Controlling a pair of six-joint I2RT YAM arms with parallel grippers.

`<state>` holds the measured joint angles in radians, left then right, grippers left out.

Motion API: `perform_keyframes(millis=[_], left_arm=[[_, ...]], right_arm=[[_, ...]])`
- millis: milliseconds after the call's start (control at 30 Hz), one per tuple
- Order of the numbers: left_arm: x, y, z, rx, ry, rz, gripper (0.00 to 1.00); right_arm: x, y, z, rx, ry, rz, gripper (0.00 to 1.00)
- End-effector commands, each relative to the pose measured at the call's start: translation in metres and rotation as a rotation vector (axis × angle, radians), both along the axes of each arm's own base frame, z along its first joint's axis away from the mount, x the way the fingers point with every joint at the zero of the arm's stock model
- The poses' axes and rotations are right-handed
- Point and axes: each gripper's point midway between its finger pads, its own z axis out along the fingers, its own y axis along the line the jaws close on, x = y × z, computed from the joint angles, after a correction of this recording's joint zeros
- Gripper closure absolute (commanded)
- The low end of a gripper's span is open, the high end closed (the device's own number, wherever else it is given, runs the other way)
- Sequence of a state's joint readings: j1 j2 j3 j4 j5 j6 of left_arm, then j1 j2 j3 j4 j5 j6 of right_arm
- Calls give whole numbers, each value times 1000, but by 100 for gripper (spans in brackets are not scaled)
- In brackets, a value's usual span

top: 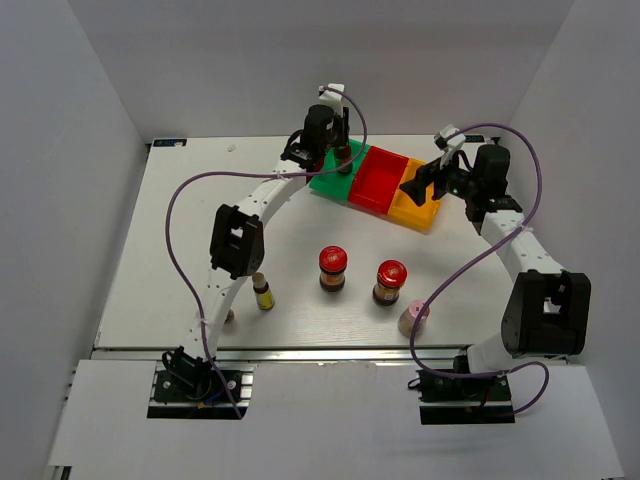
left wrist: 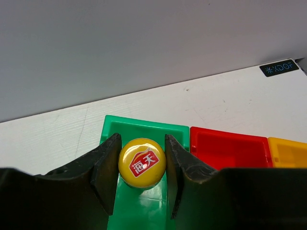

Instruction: Organize the condiment bottles

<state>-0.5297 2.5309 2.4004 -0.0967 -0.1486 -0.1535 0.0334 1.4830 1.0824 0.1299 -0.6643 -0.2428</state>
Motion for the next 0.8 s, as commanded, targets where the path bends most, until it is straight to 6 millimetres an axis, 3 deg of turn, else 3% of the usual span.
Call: perform_keyframes(millis=[0, 100, 200, 433, 500, 567, 600, 633, 667, 700, 733, 767], left_arm=[[-3, -9, 69, -106, -135, -19, 52], [-2, -11, 79, -130, -169, -28, 44], [-3, -13, 85, -149, -183, -34, 24], [-8, -20, 90, -157, -193, -63, 15], [-9, -19, 86, -154, -185, -65, 8], [-12, -16, 96, -161, -192, -57, 2], [-13, -14, 99, -161, -189, -48, 2], [-21, -3, 118, -155, -183, -15, 2], [-19, 1, 109, -144, -168, 7, 2], [-30, 12, 133, -144, -172, 29, 2], [-37, 21, 141, -141, -171, 51, 2], [-43, 31, 122, -105, -120, 85, 2]], right_arm=[[2, -2, 7, 5, -25, -1, 11], [2, -2, 5, 5, -21, -1, 11], [3, -2, 3, 7, -15, 3, 11], [3, -2, 2, 9, -11, 4, 11], [3, -2, 3, 11, -14, 5, 11], [5, -4, 5, 13, -18, -8, 11], [5, -4, 6, 19, -15, -12, 11], [6, -4, 8, 24, -16, -21, 11], [7, -4, 10, 24, -20, -21, 11], [8, -4, 12, 40, -8, -32, 11], [9, -6, 14, 45, -2, -50, 10], [10, -7, 16, 54, 4, -67, 11]])
